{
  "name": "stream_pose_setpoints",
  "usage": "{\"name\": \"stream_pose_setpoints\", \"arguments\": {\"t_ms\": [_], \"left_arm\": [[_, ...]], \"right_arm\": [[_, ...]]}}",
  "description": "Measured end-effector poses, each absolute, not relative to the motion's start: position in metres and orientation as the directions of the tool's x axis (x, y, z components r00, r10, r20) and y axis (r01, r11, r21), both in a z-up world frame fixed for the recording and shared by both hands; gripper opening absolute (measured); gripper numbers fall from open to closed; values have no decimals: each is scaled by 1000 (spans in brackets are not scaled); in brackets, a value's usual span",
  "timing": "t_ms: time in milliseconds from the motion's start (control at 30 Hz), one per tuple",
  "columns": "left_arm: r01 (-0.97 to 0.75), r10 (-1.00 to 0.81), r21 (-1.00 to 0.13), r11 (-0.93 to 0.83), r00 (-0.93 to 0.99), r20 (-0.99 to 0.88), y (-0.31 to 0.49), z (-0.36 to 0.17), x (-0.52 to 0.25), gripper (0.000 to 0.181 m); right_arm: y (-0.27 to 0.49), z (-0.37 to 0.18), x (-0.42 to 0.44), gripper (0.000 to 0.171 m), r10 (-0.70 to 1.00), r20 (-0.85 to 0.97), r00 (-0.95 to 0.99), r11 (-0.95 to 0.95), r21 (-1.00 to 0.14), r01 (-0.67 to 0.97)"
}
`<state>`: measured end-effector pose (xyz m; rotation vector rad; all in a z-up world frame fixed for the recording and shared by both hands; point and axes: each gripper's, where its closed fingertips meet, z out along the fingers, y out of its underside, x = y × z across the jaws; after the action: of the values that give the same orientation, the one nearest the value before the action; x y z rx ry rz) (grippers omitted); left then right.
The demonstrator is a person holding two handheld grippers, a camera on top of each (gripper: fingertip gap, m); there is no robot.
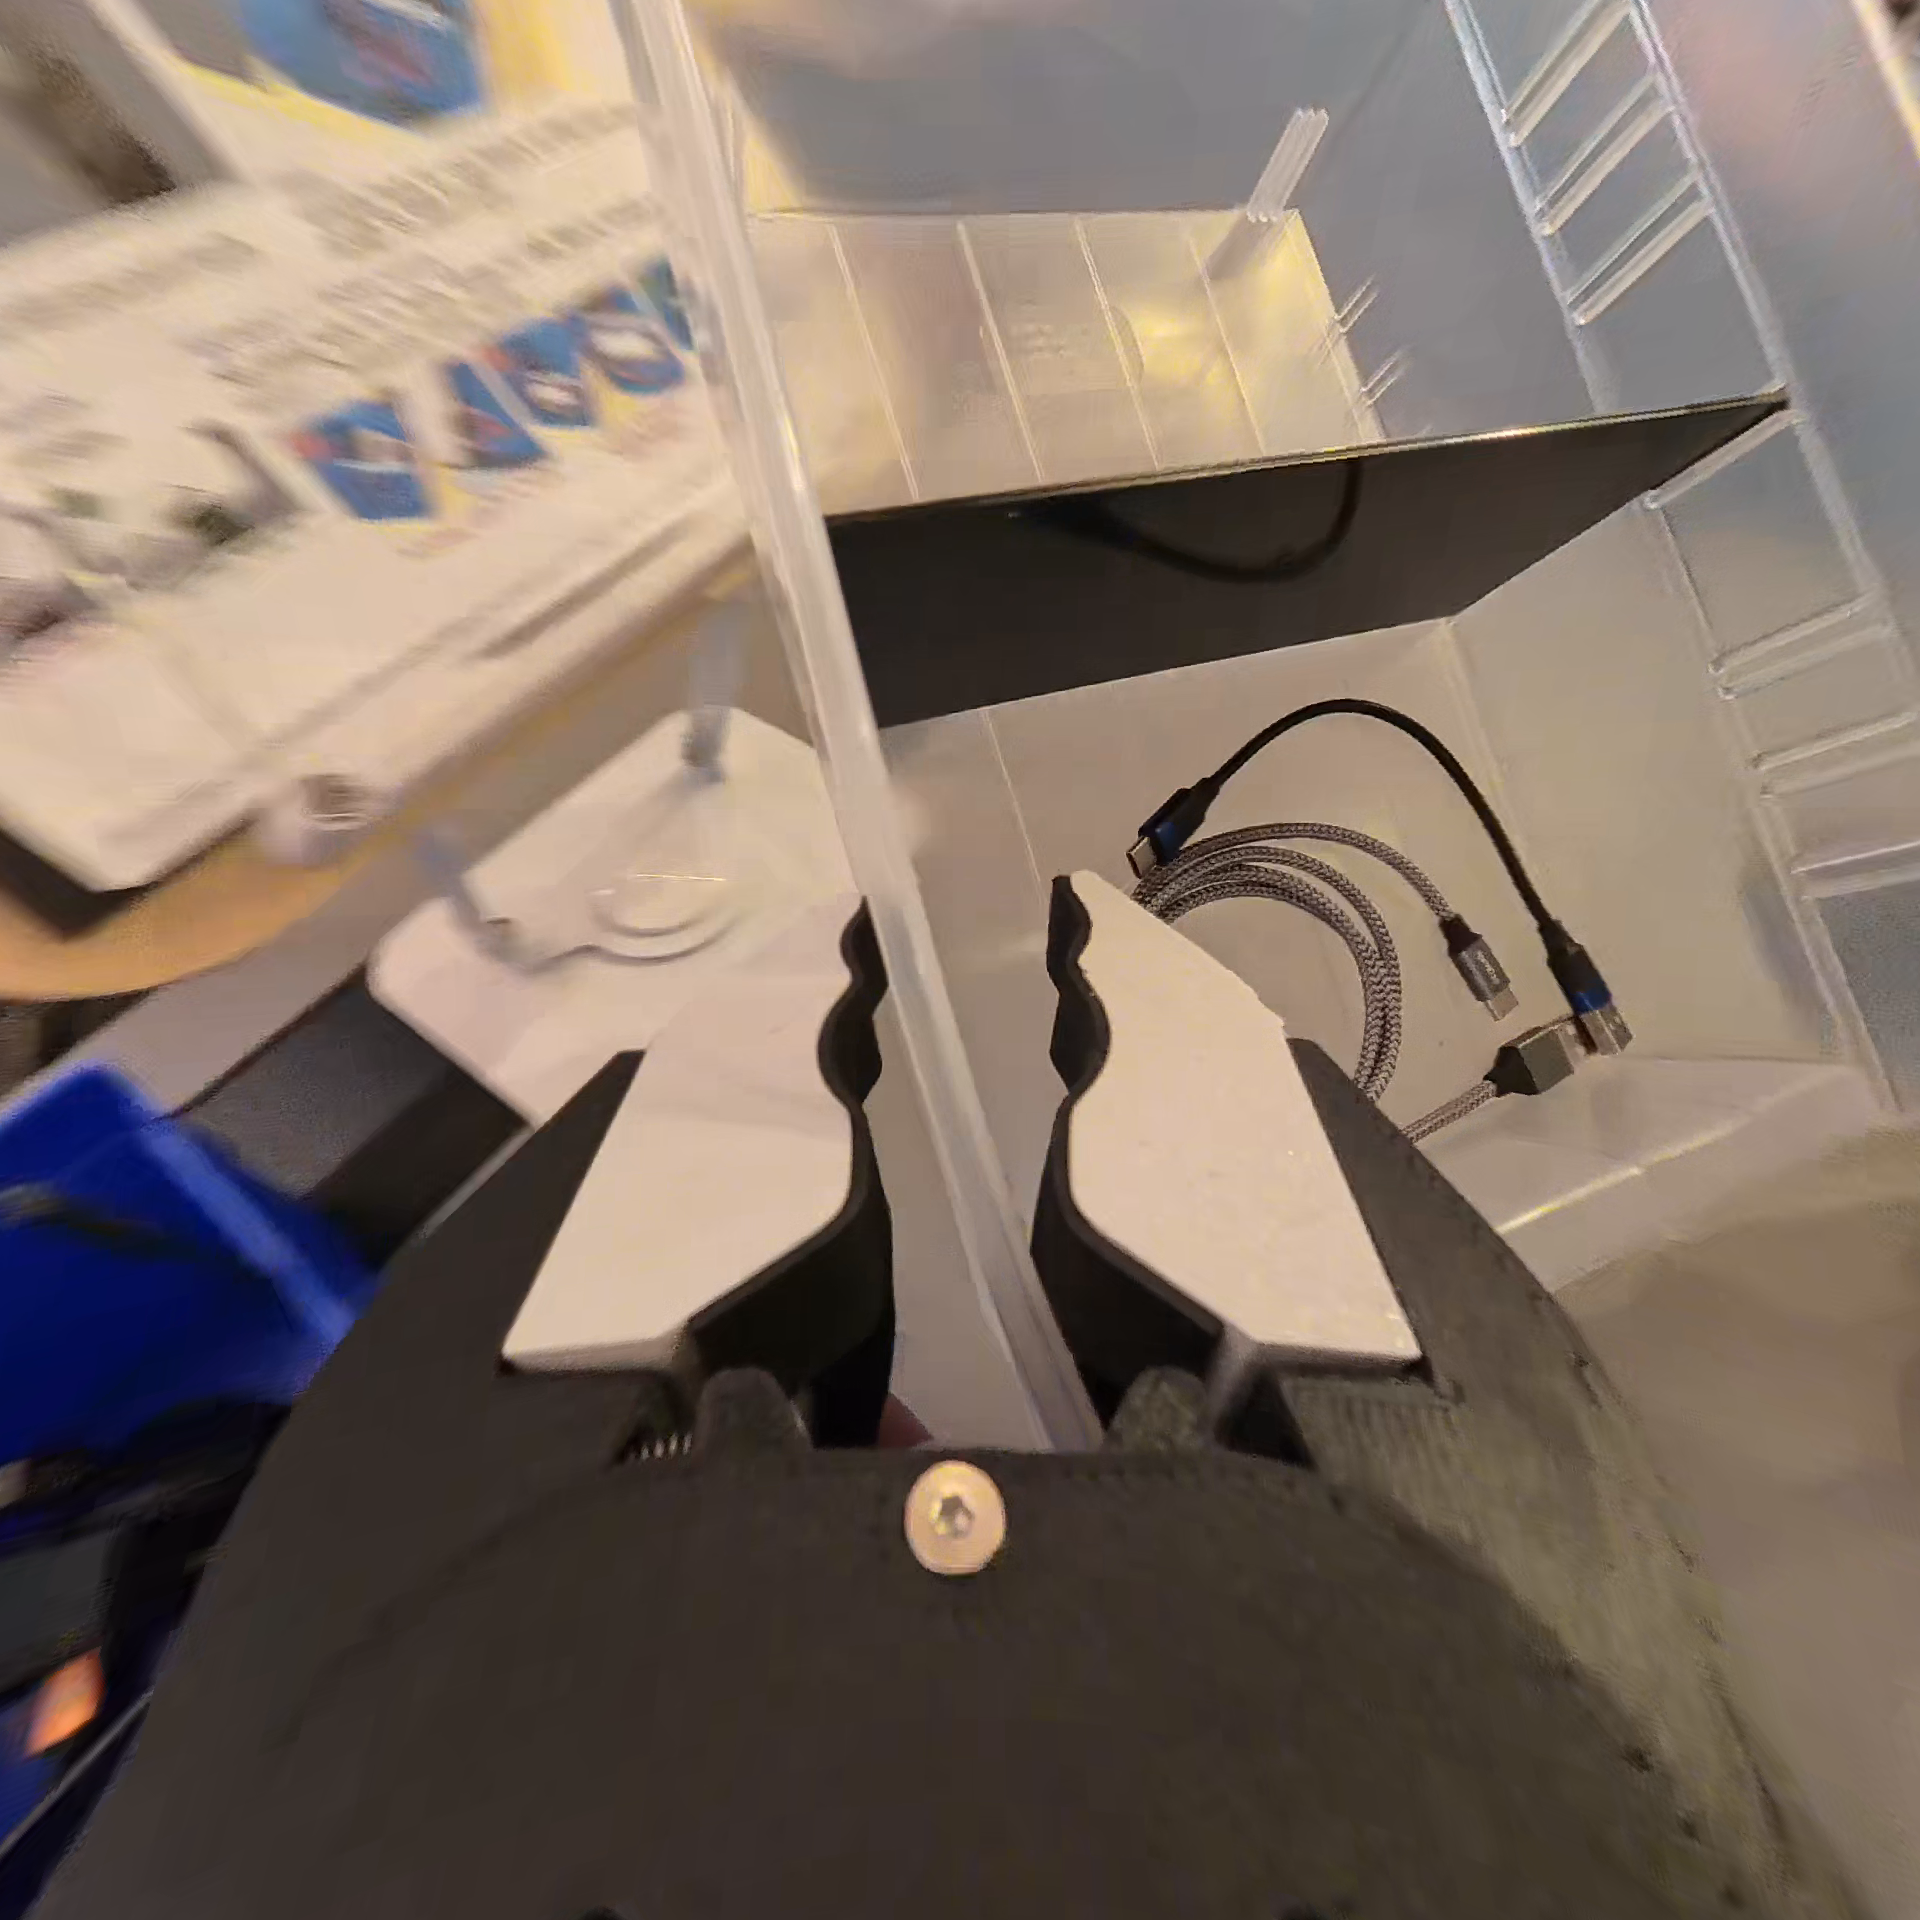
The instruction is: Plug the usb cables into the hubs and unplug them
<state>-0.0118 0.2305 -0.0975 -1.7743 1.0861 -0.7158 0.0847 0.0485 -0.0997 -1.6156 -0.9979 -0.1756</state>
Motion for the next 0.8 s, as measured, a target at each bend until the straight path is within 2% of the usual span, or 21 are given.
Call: {"name": "stream_pose_setpoints", "arguments": {"t_ms": [33, 200, 267, 433, 500, 567, 667, 800], "left_arm": [[-386, -910, -898, -210, 414, 35, 224, -108, 3, 31], [-469, -942, -841, -270, 310, 130, 199, -164, 54, 29], [-479, -939, -824, -304, 296, 175, 196, -180, 62, 29], [-531, -932, -785, -319, 324, 160, 201, -209, 68, 31], [-553, -932, -769, -321, 329, 152, 201, -220, 69, 31], [-577, -934, -752, -318, 328, 143, 200, -230, 72, 32], [-604, -933, -727, -325, 333, 140, 198, -241, 75, 32], [-608, -923, -708, -360, 344, 174, 197, -253, 76, 34]], "right_arm": [[41, -106, 90, 49, 499, 617, 608, 38, -717, 696], [12, -129, 105, 43, 461, 746, 480, 80, -574, 815], [9, -134, 113, 36, 431, 786, 444, 65, -518, 853], [3, -135, 117, 32, 452, 789, 416, 72, -497, 865], [-2, -140, 101, 32, 511, 777, 368, 119, -488, 865], [2, -149, 84, 42, 532, 781, 327, 127, -455, 881], [18, -173, 66, 57, 539, 814, 218, 119, -330, 936], [45, -207, 56, 60, 581, 803, 130, 64, -204, 977]]}}
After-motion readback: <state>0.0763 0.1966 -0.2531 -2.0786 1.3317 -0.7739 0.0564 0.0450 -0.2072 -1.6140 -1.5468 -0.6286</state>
